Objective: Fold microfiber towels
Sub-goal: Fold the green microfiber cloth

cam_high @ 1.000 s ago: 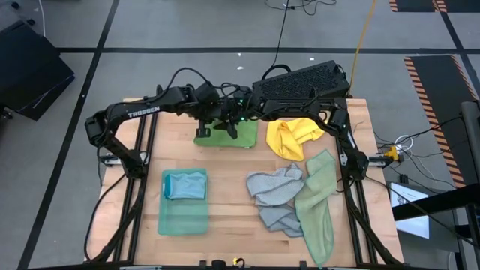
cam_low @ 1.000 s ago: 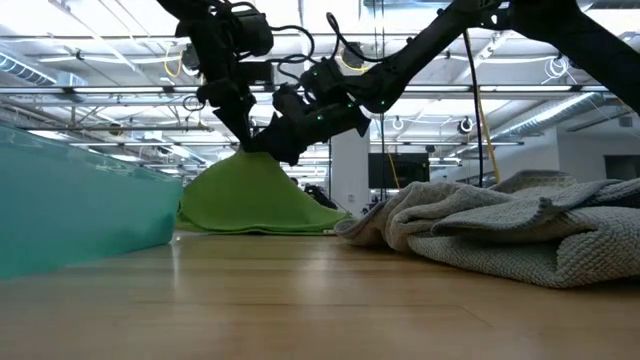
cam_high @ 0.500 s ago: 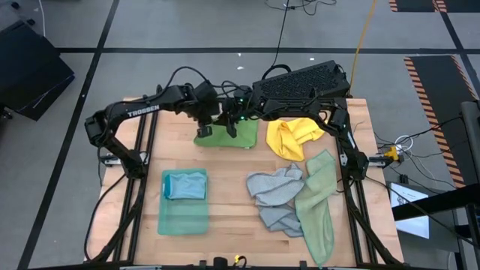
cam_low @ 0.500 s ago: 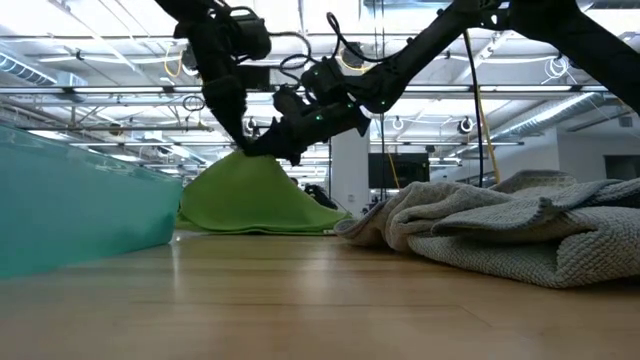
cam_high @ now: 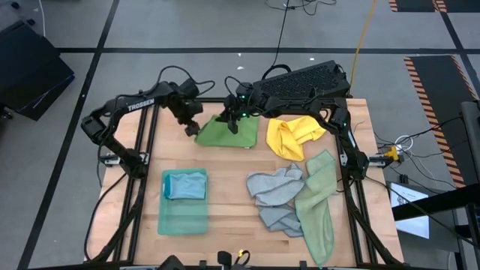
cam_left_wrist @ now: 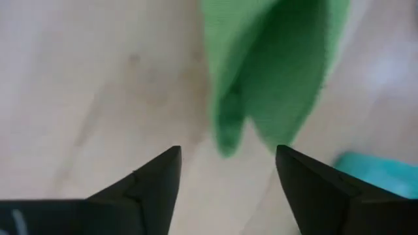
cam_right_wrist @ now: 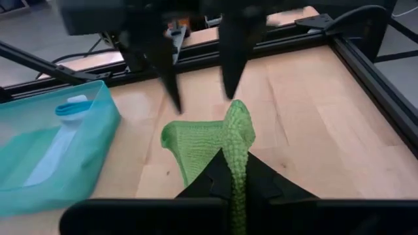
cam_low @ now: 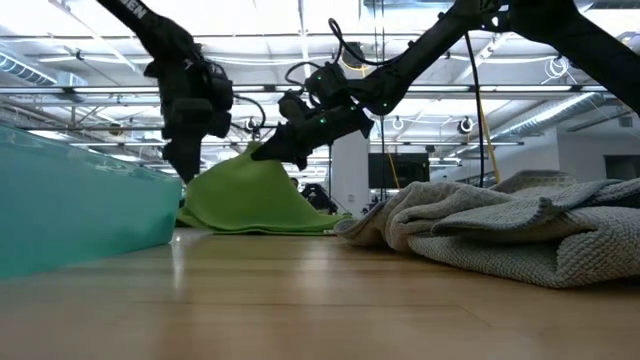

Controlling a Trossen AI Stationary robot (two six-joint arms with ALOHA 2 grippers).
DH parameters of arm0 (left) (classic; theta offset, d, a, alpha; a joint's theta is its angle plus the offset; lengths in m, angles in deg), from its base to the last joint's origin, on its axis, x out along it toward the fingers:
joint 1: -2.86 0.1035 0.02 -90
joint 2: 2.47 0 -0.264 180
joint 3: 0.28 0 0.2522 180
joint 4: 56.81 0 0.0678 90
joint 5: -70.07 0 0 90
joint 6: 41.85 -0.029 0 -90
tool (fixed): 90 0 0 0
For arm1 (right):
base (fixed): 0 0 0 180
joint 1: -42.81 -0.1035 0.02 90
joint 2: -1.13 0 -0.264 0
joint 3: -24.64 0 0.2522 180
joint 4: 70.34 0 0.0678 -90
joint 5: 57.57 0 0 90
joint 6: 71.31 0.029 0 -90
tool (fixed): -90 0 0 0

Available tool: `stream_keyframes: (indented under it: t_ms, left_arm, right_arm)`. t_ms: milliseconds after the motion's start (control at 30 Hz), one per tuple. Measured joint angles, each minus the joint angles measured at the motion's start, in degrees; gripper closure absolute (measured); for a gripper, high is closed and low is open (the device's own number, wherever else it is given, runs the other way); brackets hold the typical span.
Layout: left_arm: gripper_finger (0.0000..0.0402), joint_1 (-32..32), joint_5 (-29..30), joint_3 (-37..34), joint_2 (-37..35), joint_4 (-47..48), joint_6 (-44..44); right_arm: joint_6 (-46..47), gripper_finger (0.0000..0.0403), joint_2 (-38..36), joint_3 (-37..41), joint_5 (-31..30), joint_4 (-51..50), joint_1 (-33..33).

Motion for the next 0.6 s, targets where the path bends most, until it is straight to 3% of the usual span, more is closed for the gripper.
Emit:
stream_keyframes:
  t_ms: [200,433,600]
  left_arm:
    - [0.011,-1.35,-6.91,-5.4,0.0,-6.48,3.38]
    - [0.0046,-4.74,1.48,-8.73,0.0,-9.79,1.97]
    - [0.004,-5.05,4.34,-11.58,0.0,-16.66,4.79]
  right_arm:
    - [0.04,0.0401,0.0,0.0,-0.02,-0.06,0.07]
    - [1.33,0.0401,0.0,0.0,-0.16,-0.09,0.06]
    - [1.33,0.0401,0.0,0.0,-0.09,-0.11,0.06]
